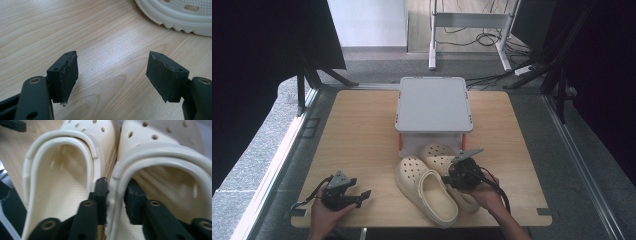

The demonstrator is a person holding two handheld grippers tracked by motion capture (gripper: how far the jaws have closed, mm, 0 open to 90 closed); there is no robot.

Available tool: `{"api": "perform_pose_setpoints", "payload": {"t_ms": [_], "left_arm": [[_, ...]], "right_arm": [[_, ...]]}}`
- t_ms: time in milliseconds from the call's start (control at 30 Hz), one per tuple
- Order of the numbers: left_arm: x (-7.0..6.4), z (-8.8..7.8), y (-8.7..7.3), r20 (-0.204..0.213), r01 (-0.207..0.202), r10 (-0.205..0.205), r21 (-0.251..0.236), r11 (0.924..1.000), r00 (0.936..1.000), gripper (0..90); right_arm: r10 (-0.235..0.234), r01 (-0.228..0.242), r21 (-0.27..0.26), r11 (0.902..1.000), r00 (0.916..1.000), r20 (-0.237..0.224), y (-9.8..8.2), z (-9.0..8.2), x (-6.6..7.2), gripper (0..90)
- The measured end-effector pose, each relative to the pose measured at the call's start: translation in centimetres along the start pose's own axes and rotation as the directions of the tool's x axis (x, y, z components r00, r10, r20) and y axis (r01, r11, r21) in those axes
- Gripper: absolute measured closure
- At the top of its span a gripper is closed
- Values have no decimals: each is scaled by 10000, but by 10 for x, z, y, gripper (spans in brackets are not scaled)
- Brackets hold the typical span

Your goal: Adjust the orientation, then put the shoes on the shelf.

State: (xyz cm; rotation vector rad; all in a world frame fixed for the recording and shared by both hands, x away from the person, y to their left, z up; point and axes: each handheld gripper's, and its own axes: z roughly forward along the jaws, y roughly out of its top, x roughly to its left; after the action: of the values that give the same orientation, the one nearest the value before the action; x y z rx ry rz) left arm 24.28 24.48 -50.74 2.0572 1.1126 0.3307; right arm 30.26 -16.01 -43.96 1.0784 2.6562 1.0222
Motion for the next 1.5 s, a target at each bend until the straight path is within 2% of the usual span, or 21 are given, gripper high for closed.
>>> {"api": "perform_pose_setpoints", "payload": {"t_ms": [100,200,267,367,533,767,933,1033,1100,1267,1400,1500], "left_arm": [[0,0,0,-3,4,-4,-8,10000,10000,260],[0,0,0,-8,-19,19,4,10000,10000,260],[0,0,0,2,5,-5,21,10000,10000,260],[0,0,0,21,8,-8,19,10000,10000,260],[0,1,1,13,-68,68,55,10000,10000,260],[0,1,0,32,-38,38,33,10000,10000,260],[0,1,1,40,-52,51,50,10000,10000,260],[0,1,1,49,-52,52,38,10000,10000,260],[0,1,1,58,-75,75,38,10000,10000,260],[0,1,1,43,-45,45,26,10000,10000,260],[0,2,1,40,-14,14,37,10000,10000,260],[0,2,1,41,-17,17,31,10000,10000,260]], "right_arm": [[74,-72,-198,9998,9999,128,-1,-12,-3,625],[184,-188,-189,9996,9996,-203,-1,-21,-6,569],[195,-194,25,9998,9989,-421,0,-24,-8,550],[146,-123,414,9991,9983,-561,7,-20,-8,491],[85,-15,1064,9943,9978,-660,17,-4,-7,465],[113,19,1799,9837,9973,-725,30,24,-2,470],[-3,75,1896,9818,9993,-381,34,27,5,629],[42,-21,1781,9840,9999,-113,32,25,7,655],[73,-52,1704,9854,9999,-120,30,22,7,666],[-260,274,1395,9898,9996,-119,28,10,10,673],[-584,646,988,9930,9962,-650,30,-12,14,673],[-1038,1126,794,9905,9887,-1079,31,-30,20,673]]}}
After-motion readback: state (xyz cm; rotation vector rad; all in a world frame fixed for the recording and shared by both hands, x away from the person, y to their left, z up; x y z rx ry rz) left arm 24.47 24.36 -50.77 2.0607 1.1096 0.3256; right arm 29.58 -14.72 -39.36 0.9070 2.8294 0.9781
